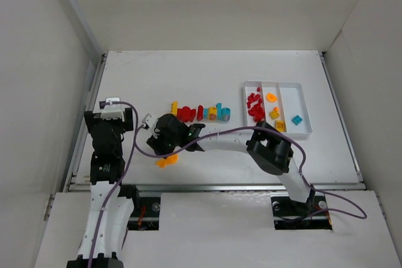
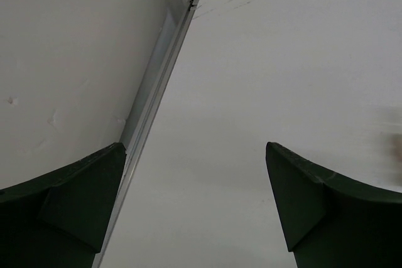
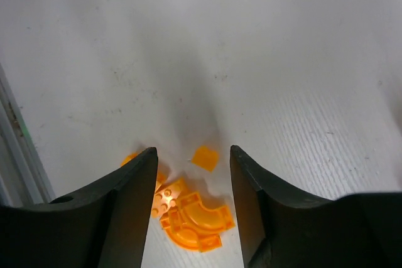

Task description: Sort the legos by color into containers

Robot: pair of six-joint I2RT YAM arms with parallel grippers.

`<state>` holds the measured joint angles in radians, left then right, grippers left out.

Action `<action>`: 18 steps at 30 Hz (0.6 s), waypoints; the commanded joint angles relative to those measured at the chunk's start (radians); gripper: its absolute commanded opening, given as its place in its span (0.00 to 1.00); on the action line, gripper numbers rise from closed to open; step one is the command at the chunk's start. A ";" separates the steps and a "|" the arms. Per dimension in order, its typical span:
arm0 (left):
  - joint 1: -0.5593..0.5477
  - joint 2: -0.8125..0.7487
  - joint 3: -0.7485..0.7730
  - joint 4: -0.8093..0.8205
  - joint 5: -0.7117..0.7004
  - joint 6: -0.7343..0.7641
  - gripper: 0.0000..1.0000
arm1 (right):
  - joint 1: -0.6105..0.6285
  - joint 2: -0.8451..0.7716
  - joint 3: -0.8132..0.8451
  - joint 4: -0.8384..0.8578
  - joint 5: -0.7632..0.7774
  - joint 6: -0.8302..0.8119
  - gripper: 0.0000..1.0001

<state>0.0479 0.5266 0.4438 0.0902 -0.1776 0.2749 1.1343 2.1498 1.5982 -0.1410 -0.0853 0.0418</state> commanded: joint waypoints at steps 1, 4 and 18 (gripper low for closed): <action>0.003 -0.005 0.033 -0.017 -0.002 0.001 0.91 | 0.008 0.044 0.031 0.040 0.030 -0.006 0.54; 0.003 -0.005 0.033 -0.017 -0.002 0.001 0.91 | 0.008 0.065 0.031 0.031 0.030 -0.006 0.49; 0.003 0.013 0.033 -0.037 0.007 0.001 0.91 | 0.008 0.056 -0.017 -0.005 0.087 -0.006 0.17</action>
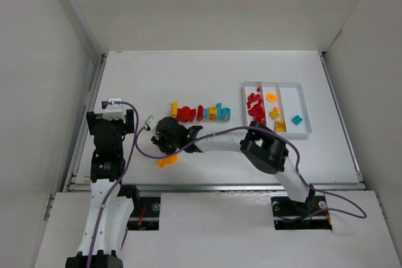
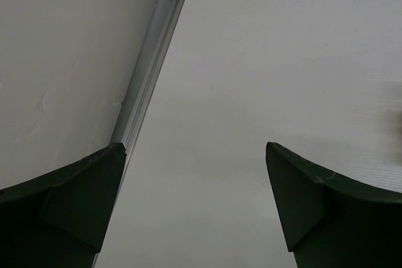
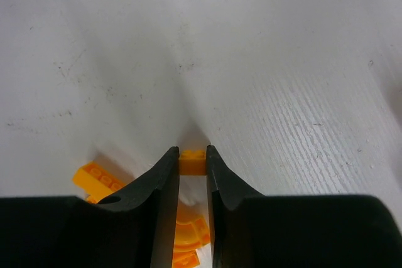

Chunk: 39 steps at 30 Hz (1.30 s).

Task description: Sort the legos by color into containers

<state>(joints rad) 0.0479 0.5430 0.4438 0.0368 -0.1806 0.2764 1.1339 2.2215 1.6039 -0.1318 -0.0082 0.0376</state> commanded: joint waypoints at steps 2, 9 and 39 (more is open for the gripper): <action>0.003 -0.003 0.033 0.017 0.010 0.009 0.91 | 0.009 -0.028 -0.035 -0.014 0.020 -0.002 0.09; 0.003 -0.003 0.024 -0.001 0.082 0.041 0.91 | 0.000 -0.137 -0.053 -0.014 0.151 0.058 0.00; -0.264 0.459 0.273 -1.031 0.738 1.808 0.72 | -0.899 -0.669 -0.466 -0.256 0.296 0.360 0.00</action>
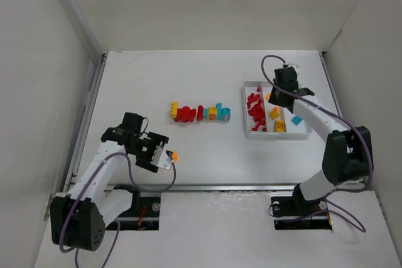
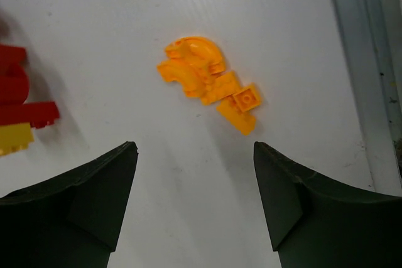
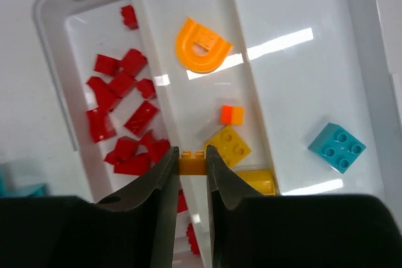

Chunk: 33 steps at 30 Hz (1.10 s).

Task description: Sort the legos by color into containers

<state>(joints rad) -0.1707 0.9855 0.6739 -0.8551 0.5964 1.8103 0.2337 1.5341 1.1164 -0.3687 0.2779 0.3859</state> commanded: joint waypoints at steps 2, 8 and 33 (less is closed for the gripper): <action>-0.085 0.044 0.055 -0.148 -0.056 0.274 0.72 | -0.011 0.058 0.061 -0.019 0.023 0.011 0.00; -0.217 0.068 0.015 -0.128 -0.104 0.241 0.71 | -0.065 0.188 0.149 -0.010 0.020 0.027 0.00; -0.219 0.156 -0.126 0.168 -0.190 0.053 0.55 | -0.042 0.050 0.123 -0.068 -0.011 -0.039 0.79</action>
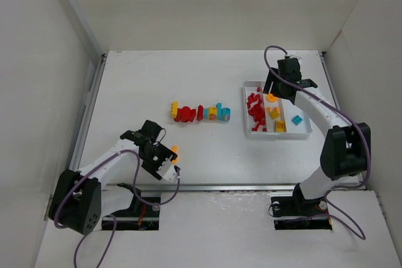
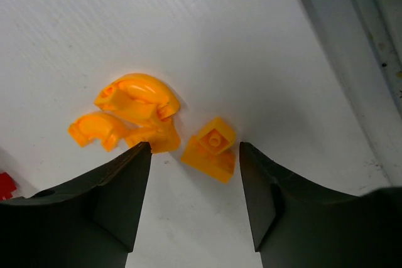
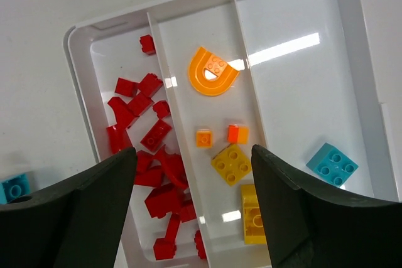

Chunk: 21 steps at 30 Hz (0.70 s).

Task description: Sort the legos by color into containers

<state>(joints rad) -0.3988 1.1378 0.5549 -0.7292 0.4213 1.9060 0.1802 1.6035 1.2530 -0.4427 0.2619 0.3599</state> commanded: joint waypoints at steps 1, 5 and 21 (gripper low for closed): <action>0.023 0.004 -0.007 0.053 -0.015 -0.042 0.55 | 0.012 -0.019 -0.013 0.006 0.005 -0.022 0.79; 0.023 0.027 -0.029 0.053 -0.036 -0.042 0.47 | 0.021 -0.019 -0.013 0.006 -0.015 -0.022 0.79; 0.023 0.046 0.039 0.050 -0.046 -0.105 0.00 | 0.021 0.021 0.080 -0.031 -0.015 -0.032 0.79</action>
<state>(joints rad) -0.3779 1.1706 0.5507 -0.6266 0.3824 1.8263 0.1913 1.6260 1.2716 -0.4660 0.2501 0.3359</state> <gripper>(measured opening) 0.109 0.786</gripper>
